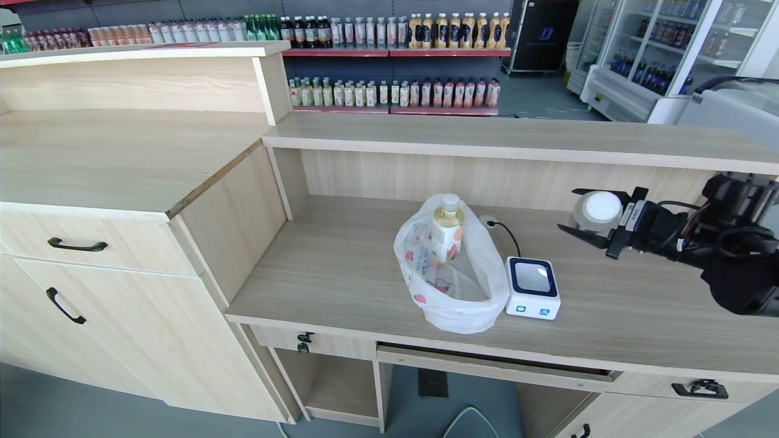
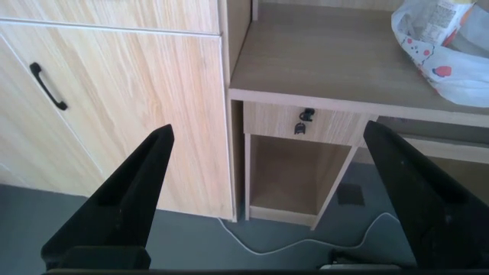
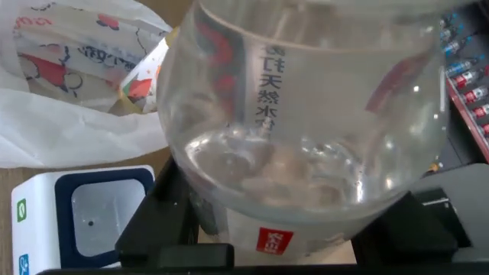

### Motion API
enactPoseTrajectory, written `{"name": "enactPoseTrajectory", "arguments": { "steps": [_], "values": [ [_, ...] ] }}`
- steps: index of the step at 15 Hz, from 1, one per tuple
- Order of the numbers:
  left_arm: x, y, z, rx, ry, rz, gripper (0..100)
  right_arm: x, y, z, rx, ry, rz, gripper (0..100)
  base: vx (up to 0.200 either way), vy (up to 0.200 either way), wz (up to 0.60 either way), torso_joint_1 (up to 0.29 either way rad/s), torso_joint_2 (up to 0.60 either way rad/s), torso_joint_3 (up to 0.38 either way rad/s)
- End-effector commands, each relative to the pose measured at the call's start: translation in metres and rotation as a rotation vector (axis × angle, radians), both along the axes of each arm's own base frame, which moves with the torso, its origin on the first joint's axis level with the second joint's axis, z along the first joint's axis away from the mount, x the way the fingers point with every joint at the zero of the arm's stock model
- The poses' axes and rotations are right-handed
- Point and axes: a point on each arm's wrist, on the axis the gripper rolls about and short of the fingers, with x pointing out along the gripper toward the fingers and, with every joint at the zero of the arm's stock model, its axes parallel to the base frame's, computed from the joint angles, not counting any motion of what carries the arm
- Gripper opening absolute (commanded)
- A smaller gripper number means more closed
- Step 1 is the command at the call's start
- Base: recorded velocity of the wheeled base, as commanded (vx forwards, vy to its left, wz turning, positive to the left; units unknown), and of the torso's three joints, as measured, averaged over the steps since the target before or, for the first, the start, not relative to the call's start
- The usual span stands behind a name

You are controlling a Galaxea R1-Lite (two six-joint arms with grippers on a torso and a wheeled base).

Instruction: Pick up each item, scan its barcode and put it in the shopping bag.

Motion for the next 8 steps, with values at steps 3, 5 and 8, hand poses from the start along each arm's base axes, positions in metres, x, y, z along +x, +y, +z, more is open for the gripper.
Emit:
{"name": "enactPoseTrajectory", "arguments": {
  "steps": [3,5,8],
  "values": [
    [0.0,0.0,0.0,0.0,0.001,0.001,100,0.02,-0.002,-0.036,0.002,0.013,0.002,0,0.0,0.0,0.0,0.0,0.0,0.0],
    [0.0,0.0,0.0,0.0,0.001,0.001,100,0.024,-0.001,-0.044,0.001,-0.004,0.009,0,0.0,0.0,0.0,0.0,0.0,0.0],
    [0.0,0.0,0.0,0.0,0.001,0.001,100,0.029,0.006,-0.051,0.026,-0.031,0.028,0,0.0,0.0,0.0,0.0,0.0,0.0]
  ]
}}
